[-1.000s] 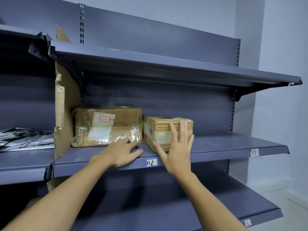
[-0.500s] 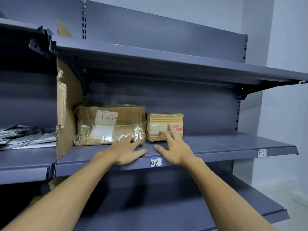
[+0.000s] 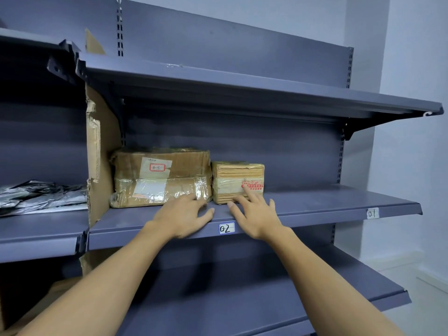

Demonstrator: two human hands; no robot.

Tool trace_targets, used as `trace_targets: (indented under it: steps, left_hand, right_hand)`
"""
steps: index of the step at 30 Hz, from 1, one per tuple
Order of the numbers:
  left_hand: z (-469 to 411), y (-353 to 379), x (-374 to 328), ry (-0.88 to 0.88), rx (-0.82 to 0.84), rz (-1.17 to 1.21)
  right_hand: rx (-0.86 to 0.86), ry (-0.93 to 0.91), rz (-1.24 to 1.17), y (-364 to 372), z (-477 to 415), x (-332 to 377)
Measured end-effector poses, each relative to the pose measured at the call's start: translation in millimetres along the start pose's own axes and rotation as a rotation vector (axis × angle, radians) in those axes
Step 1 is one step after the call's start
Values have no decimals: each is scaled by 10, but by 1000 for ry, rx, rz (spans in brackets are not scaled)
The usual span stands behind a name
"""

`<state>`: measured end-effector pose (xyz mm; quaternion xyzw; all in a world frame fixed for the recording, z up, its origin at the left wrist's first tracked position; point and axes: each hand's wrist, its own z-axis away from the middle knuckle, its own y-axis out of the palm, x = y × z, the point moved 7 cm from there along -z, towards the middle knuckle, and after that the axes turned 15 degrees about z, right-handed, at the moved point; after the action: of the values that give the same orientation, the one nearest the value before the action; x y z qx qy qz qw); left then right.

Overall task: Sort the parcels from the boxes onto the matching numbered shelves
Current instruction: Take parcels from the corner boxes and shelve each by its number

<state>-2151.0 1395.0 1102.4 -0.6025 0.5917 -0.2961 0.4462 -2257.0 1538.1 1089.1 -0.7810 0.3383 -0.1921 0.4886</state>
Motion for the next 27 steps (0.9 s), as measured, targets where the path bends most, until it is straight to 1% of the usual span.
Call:
trace_targets:
  steps: [2, 4, 10, 15, 18, 21, 27]
  left_hand:
    - [42, -46, -58, 62, -63, -92]
    - [101, -42, -129, 123, -92, -126]
    - [305, 216, -623, 423, -110, 14]
    - [455, 579, -1205, 602, -67, 115]
    - [559, 823, -1598, 669, -17, 168]
    - [644, 1080, -1969, 693, 63, 204]
    - [778, 1467, -2755, 750, 149, 258]
  right_hand:
    - [-36, -2, -1, -4, 77, 2]
    - [-70, 0, 2, -30, 160, -17]
    - [-10, 108, 90, -162, 642, -299]
    - [51, 227, 188, -169, 1253, -691]
    - [114, 298, 259, -162, 1683, -984]
    - [204, 363, 338, -155, 2115, -1286]
    - [276, 470, 336, -194, 2906, -1855]
